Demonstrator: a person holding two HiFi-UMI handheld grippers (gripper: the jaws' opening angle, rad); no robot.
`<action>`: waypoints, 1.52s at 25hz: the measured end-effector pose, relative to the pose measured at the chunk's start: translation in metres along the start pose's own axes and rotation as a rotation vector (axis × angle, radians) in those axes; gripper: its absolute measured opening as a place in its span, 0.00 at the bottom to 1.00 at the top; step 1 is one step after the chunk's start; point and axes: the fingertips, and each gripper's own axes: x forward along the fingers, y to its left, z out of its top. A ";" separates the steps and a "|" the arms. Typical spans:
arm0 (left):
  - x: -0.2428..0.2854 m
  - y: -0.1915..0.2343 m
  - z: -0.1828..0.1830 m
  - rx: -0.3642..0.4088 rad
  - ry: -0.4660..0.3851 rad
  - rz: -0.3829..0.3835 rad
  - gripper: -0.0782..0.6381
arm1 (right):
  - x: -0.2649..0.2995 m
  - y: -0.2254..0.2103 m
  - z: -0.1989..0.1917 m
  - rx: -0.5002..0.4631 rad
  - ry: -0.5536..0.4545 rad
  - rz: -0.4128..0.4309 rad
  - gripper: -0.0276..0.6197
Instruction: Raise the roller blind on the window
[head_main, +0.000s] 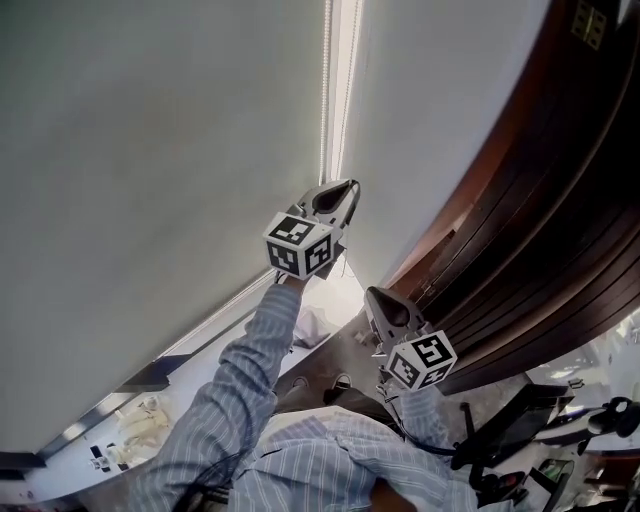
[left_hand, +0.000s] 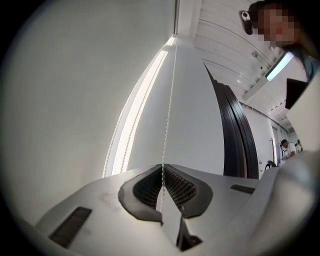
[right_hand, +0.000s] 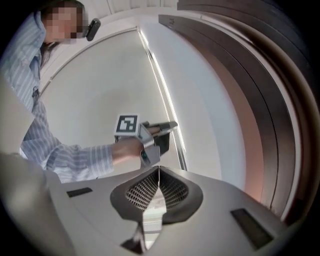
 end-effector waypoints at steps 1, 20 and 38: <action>-0.004 0.000 -0.003 0.006 0.001 -0.003 0.13 | 0.001 0.001 0.015 -0.028 -0.028 0.002 0.05; -0.045 -0.020 -0.003 0.019 0.004 -0.110 0.13 | 0.115 0.023 0.237 -0.276 -0.253 0.085 0.10; -0.073 -0.004 -0.088 -0.169 0.148 -0.065 0.13 | 0.131 0.005 0.156 -0.381 -0.158 -0.088 0.05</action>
